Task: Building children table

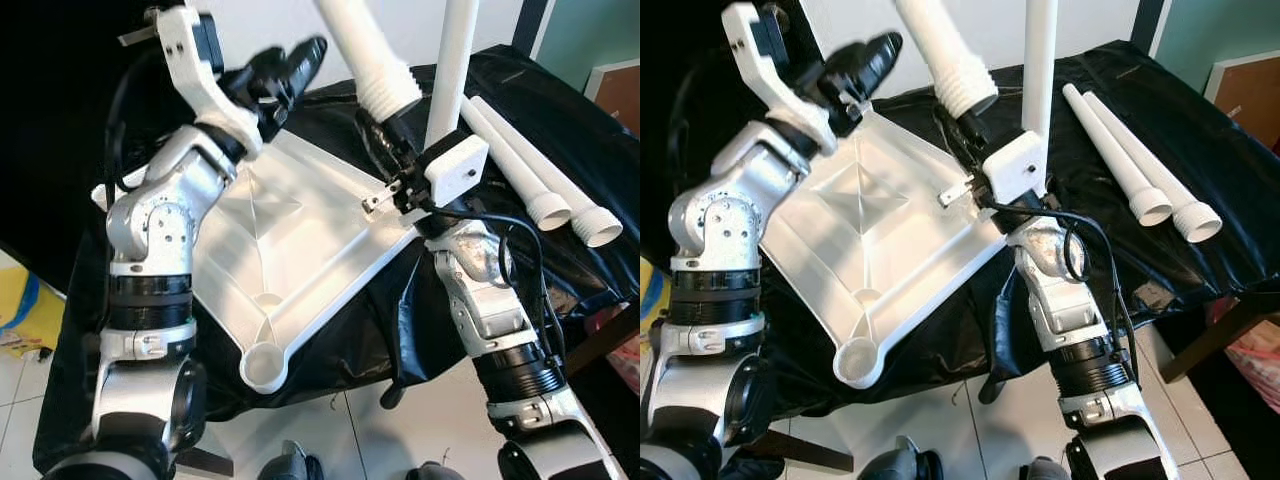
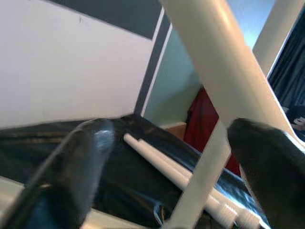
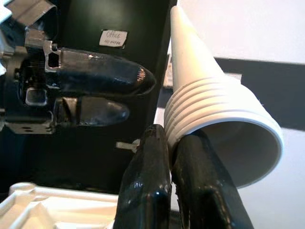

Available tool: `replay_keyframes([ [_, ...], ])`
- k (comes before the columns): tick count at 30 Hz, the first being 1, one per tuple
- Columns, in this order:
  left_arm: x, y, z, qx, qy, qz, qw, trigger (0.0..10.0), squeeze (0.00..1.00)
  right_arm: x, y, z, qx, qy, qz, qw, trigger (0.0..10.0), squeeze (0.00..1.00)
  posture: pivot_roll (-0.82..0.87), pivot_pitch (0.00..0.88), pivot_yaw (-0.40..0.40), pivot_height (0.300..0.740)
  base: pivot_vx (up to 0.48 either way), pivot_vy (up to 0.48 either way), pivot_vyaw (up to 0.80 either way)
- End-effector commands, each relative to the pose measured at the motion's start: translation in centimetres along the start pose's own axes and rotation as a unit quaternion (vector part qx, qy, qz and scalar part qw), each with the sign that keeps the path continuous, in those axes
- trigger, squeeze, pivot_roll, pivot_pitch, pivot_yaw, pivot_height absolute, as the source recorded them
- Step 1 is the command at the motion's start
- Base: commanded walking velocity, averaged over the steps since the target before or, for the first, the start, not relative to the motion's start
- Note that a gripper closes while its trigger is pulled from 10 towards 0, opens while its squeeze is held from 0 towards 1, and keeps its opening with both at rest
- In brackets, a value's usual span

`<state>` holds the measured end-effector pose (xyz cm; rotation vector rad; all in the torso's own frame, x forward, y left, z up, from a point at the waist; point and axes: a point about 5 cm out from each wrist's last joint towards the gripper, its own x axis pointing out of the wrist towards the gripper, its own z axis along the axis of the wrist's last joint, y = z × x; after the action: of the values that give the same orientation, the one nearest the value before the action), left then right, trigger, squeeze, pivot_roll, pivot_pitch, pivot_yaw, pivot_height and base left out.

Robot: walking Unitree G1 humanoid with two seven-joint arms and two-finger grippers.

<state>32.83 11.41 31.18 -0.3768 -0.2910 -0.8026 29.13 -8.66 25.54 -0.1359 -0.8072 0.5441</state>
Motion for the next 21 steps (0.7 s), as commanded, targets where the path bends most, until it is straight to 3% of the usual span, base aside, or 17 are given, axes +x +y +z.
replay_keyframes([
  [1,-1.1,-2.9,-0.9,-0.022,0.022,-0.236,0.971,10.0,1.0,-0.6,1.3,-0.1,0.026,0.011,0.014,0.999,10.0,0.0,-0.05,0.064,0.079,0.74,0.0,0.0,0.0],
  [6,-1.6,-3.1,-1.6,-0.045,0.034,-0.24,0.969,10.0,1.0,-1.4,1.9,-0.3,0.037,0.03,0.017,0.999,10.0,0.0,-0.05,0.066,0.082,0.74,0.0,0.0,0.0],
  [7,-2.0,-3.4,-2.0,-0.072,0.031,-0.248,0.965,10.0,0.0,-2.2,2.3,-0.7,0.044,0.047,0.023,0.998,10.0,0.0,-0.06,0.069,0.084,0.74,0.0,0.0,0.0],
  [9,-2.0,-3.4,-2.0,-0.072,0.031,-0.248,0.965,10.0,0.0,-2.2,2.3,-0.7,0.044,0.047,0.023,0.998,10.0,0.0,-0.06,0.069,0.084,0.74,0.0,0.0,0.0],
  [10,-2.3,-3.8,-2.3,-0.101,0.027,-0.258,0.96,10.0,0.0,-3.0,2.8,-1.1,0.052,0.064,0.027,0.996,10.0,0.0,-0.06,0.07,0.084,0.74,0.0,0.0,0.0],
  [11,-2.3,-3.8,-2.3,-0.101,0.027,-0.258,0.96,10.0,0.0,-3.0,2.8,-1.1,0.052,0.064,0.027,0.996,10.0,0.0,-0.06,0.07,0.084,0.74,0.0,0.0,0.0],
  [12,-2.6,-4.1,-2.7,-0.143,0.018,-0.271,0.952,10.0,0.0,-4.0,3.6,-1.6,0.061,0.085,0.04,0.994,10.0,0.0,-0.06,0.072,0.086,0.74,0.0,0.0,0.0],
  [13,-2.6,-4.1,-2.7,-0.143,0.018,-0.271,0.952,10.0,0.0,-4.0,3.6,-1.6,0.061,0.085,0.04,0.994,10.0,0.0,-0.06,0.072,0.086,0.74,0.0,0.0,0.0],
  [14,-2.8,-4.2,-3.1,-0.177,0.014,-0.274,0.945,10.0,0.0,-4.7,4.2,-1.9,0.067,0.099,0.052,0.991,10.0,0.0,-0.06,0.072,0.087,0.74,0.0,0.0,0.0],
  [17,-2.8,-4.1,-3.5,-0.197,0.013,-0.272,0.942,10.0,0.0,-5.1,4.8,-2.1,0.071,0.11,0.066,0.989,10.0,0.0,-0.07,0.071,0.088,0.74,0.0,0.0,0.0],
  [18,-2.6,-3.7,-4.2,-0.221,0.014,-0.259,0.94,10.0,0.0,-5.8,5.5,-2.3,0.067,0.124,0.095,0.985,10.0,0.0,-0.07,0.069,0.088,0.74,0.0,0.0,0.0],
  [21,-2.6,-3.7,-4.2,-0.221,0.014,-0.259,0.94,10.0,0.0,-5.8,5.5,-2.3,0.067,0.124,0.095,0.985,10.0,0.0,-0.07,0.069,0.088,0.74,0.0,0.0,0.0],
])
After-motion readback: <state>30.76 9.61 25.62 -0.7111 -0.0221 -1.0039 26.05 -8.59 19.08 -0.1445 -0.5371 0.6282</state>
